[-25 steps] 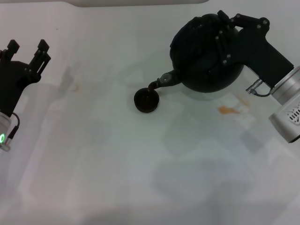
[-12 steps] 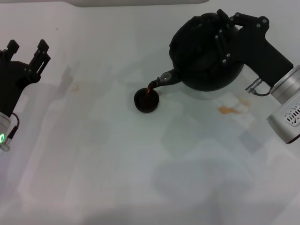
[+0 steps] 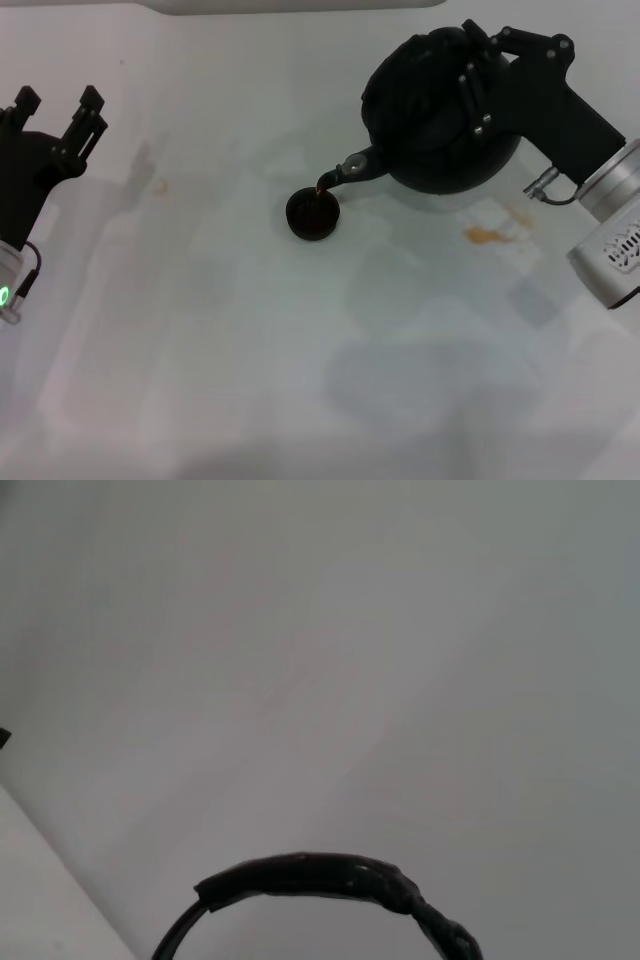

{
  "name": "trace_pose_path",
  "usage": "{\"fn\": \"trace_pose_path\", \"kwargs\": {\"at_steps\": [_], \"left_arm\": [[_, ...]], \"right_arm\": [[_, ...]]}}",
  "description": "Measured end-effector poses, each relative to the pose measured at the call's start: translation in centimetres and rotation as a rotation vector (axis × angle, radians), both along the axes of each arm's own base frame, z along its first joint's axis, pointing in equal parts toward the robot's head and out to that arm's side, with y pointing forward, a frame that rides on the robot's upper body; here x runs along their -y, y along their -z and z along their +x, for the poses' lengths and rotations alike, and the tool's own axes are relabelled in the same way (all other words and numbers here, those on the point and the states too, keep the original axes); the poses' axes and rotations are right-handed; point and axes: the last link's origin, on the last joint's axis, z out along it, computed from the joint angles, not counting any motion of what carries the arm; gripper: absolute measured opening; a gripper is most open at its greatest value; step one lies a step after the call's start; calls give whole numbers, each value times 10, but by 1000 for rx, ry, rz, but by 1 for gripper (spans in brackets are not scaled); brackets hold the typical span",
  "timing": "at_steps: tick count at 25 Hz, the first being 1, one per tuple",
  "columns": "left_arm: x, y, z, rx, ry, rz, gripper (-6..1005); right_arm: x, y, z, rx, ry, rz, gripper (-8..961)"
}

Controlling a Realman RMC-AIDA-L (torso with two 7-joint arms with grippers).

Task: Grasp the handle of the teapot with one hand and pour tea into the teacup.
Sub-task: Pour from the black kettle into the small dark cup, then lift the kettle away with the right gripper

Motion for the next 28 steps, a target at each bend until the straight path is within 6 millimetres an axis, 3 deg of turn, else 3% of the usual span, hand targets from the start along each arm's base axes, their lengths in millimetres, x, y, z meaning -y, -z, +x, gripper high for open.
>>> {"fn": "trace_pose_path", "kwargs": {"at_steps": [28], "left_arm": [[2, -1, -3, 23, -10, -6, 820]], "right_arm": [[1, -1, 1, 15, 1, 21, 121]]}}
